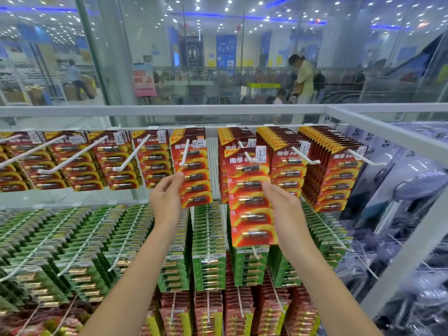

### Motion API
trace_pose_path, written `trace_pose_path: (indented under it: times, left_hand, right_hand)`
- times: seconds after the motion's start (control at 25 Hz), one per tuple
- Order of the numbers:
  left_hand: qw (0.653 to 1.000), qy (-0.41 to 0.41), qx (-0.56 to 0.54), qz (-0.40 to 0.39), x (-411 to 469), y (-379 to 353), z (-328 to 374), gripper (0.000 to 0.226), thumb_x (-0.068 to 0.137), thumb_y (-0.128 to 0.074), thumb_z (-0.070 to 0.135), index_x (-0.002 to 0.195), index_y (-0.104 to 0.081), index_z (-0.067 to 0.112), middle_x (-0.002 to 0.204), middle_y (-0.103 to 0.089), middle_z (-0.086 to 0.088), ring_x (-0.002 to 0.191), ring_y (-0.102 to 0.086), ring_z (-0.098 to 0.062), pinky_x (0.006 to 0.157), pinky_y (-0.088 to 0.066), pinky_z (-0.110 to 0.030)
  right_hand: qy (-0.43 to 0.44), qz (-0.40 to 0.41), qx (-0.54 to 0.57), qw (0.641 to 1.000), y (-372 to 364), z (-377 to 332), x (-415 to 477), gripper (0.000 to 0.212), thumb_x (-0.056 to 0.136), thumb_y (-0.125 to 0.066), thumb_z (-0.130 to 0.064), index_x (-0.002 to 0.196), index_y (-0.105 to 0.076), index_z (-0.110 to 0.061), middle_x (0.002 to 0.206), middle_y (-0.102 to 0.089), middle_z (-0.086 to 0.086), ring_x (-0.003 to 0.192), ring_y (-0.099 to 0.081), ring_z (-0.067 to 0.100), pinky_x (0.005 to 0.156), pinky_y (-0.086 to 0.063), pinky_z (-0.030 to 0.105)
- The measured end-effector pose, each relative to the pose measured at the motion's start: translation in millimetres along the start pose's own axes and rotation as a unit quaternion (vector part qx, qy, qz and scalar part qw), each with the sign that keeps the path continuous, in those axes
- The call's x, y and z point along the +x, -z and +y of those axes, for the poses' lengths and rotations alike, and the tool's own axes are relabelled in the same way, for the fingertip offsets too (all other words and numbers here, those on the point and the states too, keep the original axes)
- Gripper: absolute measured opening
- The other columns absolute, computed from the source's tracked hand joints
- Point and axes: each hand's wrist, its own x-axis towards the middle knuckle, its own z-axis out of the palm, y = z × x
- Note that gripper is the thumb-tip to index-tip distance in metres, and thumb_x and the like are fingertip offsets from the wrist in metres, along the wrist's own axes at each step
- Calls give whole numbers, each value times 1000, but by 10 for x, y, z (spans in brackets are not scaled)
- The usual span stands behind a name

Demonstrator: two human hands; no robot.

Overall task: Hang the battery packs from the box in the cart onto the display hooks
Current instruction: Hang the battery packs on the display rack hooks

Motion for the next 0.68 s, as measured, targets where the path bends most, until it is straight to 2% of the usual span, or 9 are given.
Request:
trace_pose_path:
  times: [0.08,0.16,0.28,0.36,0.48,0.56,0.68]
  left_hand:
    - [1000,8,-13,18,6,-24,18,3,94,-77,25,95,-76,23,98,-80,-3,96,-77,-26,75,-62,-35]
    - [998,20,-35,40,11,-57,34,8,91,-80,19,95,-75,23,100,-79,-5,97,-76,-25,73,-60,-30]
    - [998,12,-43,53,5,-70,44,11,90,-81,18,96,-74,24,104,-78,-5,98,-76,-22,71,-59,-24]
    - [998,3,-39,58,-20,-48,28,13,89,-82,18,98,-75,24,104,-78,-3,98,-76,-19,69,-58,-20]
    - [998,-9,-21,56,-115,62,-24,15,88,-83,20,99,-76,26,106,-78,1,103,-75,-16,86,-60,-27]
    - [998,-8,9,57,-252,172,-92,18,87,-84,21,105,-79,25,108,-79,5,107,-73,-13,99,-57,-35]
    - [999,30,21,30,-671,303,-202,22,91,-79,16,112,-78,22,110,-79,6,108,-73,-11,102,-55,-35]
  right_hand:
    - [9,15,-14,1000,-84,67,252,38,108,-46,-42,99,-78,-24,97,-80,3,88,-78,24,81,-62,44]
    - [17,34,-22,999,-160,124,461,40,108,-46,-43,106,-75,-16,97,-80,5,87,-78,24,78,-63,43]
    - [37,47,-34,998,-206,211,662,41,107,-47,-46,104,-75,-16,94,-80,-1,86,-76,16,80,-60,38]
    - [36,57,-36,997,-182,287,692,38,106,-49,-48,102,-75,-20,96,-79,-3,90,-75,15,87,-60,41]
    - [34,73,-46,996,-55,511,612,32,103,-52,-51,108,-74,-27,105,-77,-4,102,-71,19,100,-54,51]
    - [25,84,-44,995,89,675,441,25,104,-55,-44,116,-71,-29,113,-73,-8,109,-68,14,105,-52,47]
    - [-12,94,-40,995,355,899,38,21,103,-60,-38,119,-71,-29,117,-71,-16,114,-65,3,108,-50,38]
